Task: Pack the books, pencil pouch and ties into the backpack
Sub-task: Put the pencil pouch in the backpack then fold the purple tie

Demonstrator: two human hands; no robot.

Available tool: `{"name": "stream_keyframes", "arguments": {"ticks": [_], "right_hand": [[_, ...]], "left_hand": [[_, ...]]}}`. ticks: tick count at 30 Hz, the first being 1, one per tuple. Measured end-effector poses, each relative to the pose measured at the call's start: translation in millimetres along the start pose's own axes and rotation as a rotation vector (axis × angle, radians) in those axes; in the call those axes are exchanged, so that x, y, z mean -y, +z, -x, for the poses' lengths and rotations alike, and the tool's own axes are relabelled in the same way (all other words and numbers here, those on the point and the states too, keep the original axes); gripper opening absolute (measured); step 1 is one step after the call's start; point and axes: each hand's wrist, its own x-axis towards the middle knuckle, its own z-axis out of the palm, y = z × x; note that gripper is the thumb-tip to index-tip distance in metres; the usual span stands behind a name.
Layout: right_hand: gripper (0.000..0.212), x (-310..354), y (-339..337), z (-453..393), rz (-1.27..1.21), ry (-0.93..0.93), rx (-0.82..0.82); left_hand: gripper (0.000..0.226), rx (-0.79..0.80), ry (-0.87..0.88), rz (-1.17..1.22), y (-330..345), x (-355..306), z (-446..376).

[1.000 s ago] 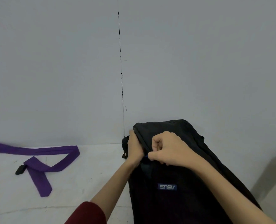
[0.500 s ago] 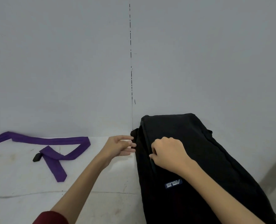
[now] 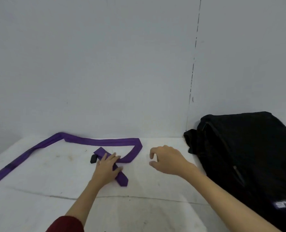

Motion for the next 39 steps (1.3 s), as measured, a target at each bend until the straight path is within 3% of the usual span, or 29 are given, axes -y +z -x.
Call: {"name": "stream_keyframes", "arguments": {"ticks": [3, 8, 10, 13, 16, 19, 21, 24, 26, 29, 32, 34, 36, 37, 39], "right_hand": [[0.039, 24.4, 35.0, -40.0, -0.051, 0.011, 0.023], [0.065, 52.4, 81.8, -82.2, -0.037, 0.017, 0.036], [0.055, 59.2, 94.2, -89.3, -0.051, 0.028, -0.003], [0.027, 67.9, 95.9, -89.5, 0.062, 0.042, -0.08], [0.022, 57.9, 80.8, -79.7, 0.1, 0.207, -0.152], [0.013, 33.6, 59.3, -63.7, -0.033, 0.458, -0.352], [0.014, 23.0, 41.8, -52.1, -0.244, 0.617, -0.579], [0.023, 17.4, 11.2, -41.5, -0.628, 0.647, -0.859], [0.029, 22.6, -9.3, -34.8, -0.818, 0.521, -0.81], [0.029, 35.0, -33.0, -23.1, -0.889, 0.308, -0.645], [0.028, 36.3, -51.3, -9.2, -0.929, 0.208, -0.623], [0.028, 31.4, -55.5, 2.2, -0.988, 0.175, -0.568], [0.03, 25.6, -52.8, 11.4, -1.05, 0.186, -0.501], [0.031, 21.9, -48.5, 14.7, -1.077, 0.204, -0.484], [0.029, 15.6, -40.2, 16.5, -1.116, 0.243, -0.484]], "left_hand": [[0.02, -0.126, 0.13, 0.155, 1.5, 9.6, -9.5], [0.011, -0.251, 0.19, 0.422, -10.7, 8.6, 1.0], [0.009, -0.205, 0.242, 0.503, -21.5, 12.5, 6.2], [0.015, 0.008, 0.321, 0.443, -34.2, 27.3, 9.0], [0.017, 0.079, 0.313, 0.445, -42.7, 45.4, 5.2], [0.015, -0.009, 0.278, 0.452, -52.3, 63.6, -3.5], [0.016, -0.039, 0.256, 0.464, -52.1, 71.0, -10.4], [0.02, -0.211, 0.301, 0.511, -49.7, 74.6, -19.2], [0.04, -0.221, 0.374, 0.432, -48.7, 69.5, -29.5], [0.069, -0.025, 0.347, 0.109, -46.4, 59.0, -51.5], [0.044, 0.1, 0.306, -0.107, -42.9, 54.3, -69.8], [0.016, 0.013, 0.29, -0.034, -40.7, 57.2, -76.4], [0.015, -0.02, 0.274, 0.046, -41.6, 62.7, -79.0], [0.016, 0.047, 0.279, 0.066, -41.9, 66.6, -79.4], [0.042, 0.235, 0.262, 0.117, -44.4, 73.1, -78.5]]}}
